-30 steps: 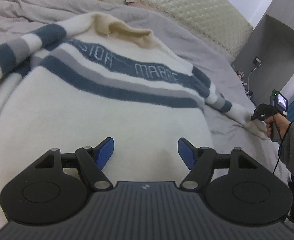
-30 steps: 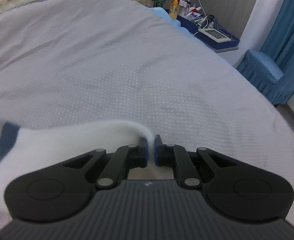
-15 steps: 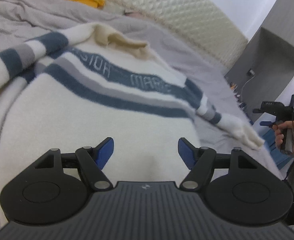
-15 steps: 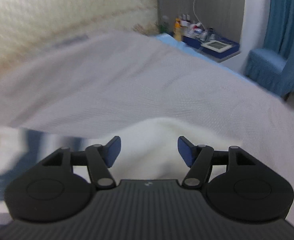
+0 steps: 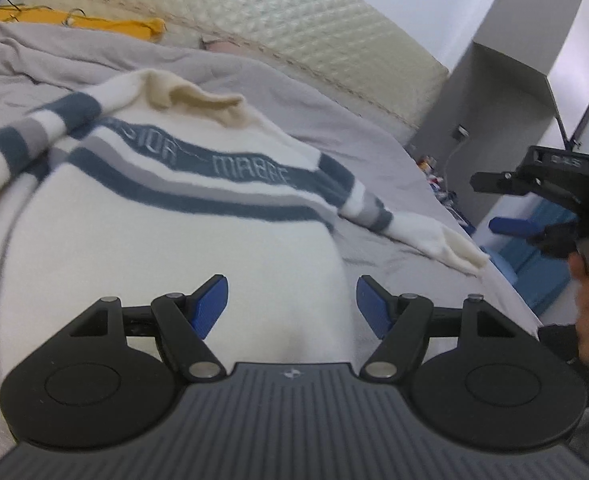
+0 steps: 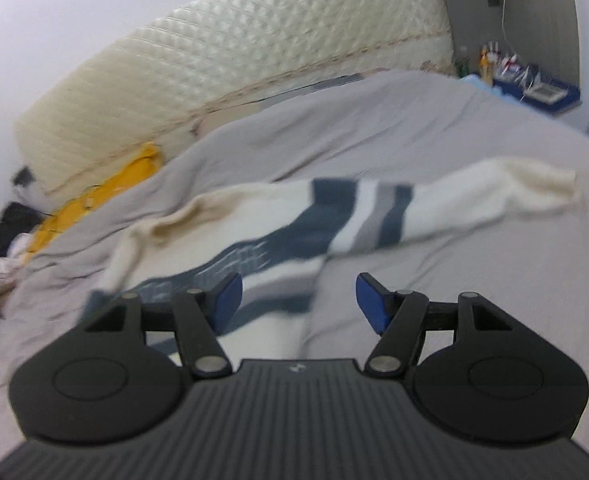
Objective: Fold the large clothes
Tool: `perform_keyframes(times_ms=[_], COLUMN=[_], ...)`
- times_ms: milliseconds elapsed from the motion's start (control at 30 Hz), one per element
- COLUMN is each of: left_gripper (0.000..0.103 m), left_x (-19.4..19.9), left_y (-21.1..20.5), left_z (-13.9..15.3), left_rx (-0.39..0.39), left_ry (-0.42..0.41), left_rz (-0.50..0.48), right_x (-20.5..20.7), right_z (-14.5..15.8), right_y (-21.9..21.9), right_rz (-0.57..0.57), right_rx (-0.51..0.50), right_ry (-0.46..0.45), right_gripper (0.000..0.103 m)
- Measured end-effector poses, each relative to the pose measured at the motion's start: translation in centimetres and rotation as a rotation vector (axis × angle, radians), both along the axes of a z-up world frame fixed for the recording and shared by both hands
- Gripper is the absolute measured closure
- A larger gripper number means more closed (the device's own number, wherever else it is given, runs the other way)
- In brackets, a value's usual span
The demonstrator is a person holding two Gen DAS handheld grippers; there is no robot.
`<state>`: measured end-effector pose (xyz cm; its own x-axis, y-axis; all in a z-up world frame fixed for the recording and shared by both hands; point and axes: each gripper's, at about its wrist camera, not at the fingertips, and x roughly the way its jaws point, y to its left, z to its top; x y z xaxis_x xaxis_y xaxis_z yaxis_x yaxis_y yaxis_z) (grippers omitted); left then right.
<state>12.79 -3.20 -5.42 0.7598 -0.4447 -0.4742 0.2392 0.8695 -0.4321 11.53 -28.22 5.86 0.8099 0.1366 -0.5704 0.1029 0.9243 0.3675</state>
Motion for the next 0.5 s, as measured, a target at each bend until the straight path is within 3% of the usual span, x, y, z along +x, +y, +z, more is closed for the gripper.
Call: perform_keyframes(times_ms=[233, 500], left_gripper=[0.028, 0.028], left_x=[-1.3, -0.6], left_y=[-2.1, -8.2], left_z=[-0.6, -2.1], left_rx=[0.020, 0.238], left_ry=[0.005, -0.029], left_rz=[-0.110, -0.187], right_x=[-5.1, -4.8], right_z=[-2.6, -5.0], right_y=[2.0, -0.1], right_rz=[0.040, -0.007], right_rx=[-0.018, 0.064], right_ry=[-0.028, 0.010], right_gripper=[0.038, 0.038])
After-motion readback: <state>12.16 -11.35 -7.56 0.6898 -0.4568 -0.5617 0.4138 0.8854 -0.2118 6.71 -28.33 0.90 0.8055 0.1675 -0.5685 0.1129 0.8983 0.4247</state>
